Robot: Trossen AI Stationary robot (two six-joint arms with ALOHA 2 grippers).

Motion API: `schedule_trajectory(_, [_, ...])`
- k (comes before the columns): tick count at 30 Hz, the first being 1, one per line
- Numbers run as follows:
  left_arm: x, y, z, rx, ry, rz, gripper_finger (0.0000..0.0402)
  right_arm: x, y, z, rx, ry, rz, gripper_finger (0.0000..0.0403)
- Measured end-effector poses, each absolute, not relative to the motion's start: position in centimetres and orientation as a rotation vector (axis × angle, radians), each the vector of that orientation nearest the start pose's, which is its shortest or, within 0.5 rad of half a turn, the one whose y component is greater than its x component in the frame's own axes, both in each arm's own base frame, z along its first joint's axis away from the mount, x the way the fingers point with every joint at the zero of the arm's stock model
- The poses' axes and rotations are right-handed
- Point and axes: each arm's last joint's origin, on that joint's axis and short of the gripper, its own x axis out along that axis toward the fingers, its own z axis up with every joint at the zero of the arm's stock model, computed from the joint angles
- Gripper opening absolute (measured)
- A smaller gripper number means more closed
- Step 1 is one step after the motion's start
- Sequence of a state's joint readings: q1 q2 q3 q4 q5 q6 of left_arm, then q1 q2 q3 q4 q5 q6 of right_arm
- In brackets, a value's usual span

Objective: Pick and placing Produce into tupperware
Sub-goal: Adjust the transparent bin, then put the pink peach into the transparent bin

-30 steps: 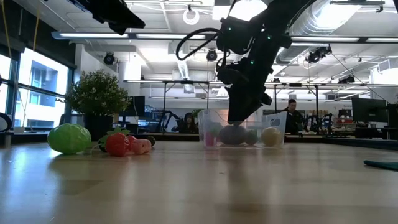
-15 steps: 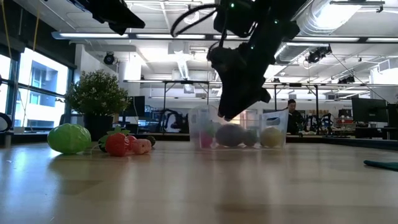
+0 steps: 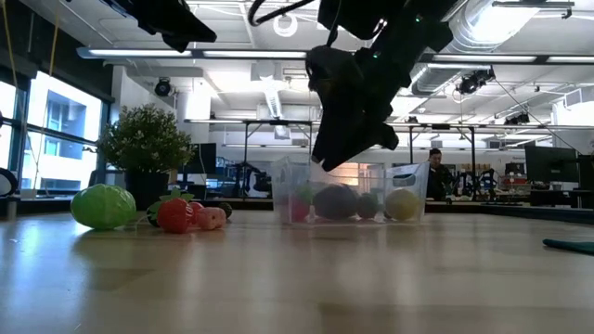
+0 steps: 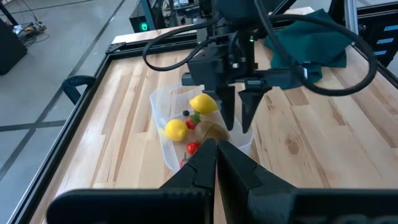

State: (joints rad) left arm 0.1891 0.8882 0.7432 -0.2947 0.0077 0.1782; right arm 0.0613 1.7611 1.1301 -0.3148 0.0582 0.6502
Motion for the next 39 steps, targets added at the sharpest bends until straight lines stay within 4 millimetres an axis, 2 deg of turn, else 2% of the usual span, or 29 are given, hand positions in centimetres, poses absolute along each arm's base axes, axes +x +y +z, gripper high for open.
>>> schedule_trajectory(8, [18.9,3.6,29.1,0.131,0.452,0.139,0.0005,36.6,3.1,18.0,0.550,0.894,-0.255,0.0112])
schedule_trajectory(16, [18.9,3.6,29.1,0.132,0.452,0.139,0.0005,37.1,3.2,18.6,0.506,0.863,-0.254,0.0112])
schedule_trajectory(21, [18.9,3.6,29.1,0.132,0.453,0.139,0.0005,37.3,3.2,20.3,0.444,0.892,-0.274,0.0112])
schedule_trajectory(25, [18.9,3.6,29.1,0.132,0.453,0.139,0.0005,36.6,2.8,23.6,0.363,0.865,-0.287,0.0112])
schedule_trajectory(30, [18.9,3.6,29.1,0.132,0.452,0.139,0.0005,33.0,1.7,29.5,0.235,0.762,-0.331,0.0112])
schedule_trajectory(35, [18.9,3.6,29.1,0.132,0.452,0.139,0.0005,26.6,0.0,35.2,0.160,0.675,-0.388,0.0112])
schedule_trajectory(39, [18.9,3.6,29.1,0.131,0.452,0.139,0.0005,21.5,-0.9,38.5,0.101,0.599,-0.335,0.0112])
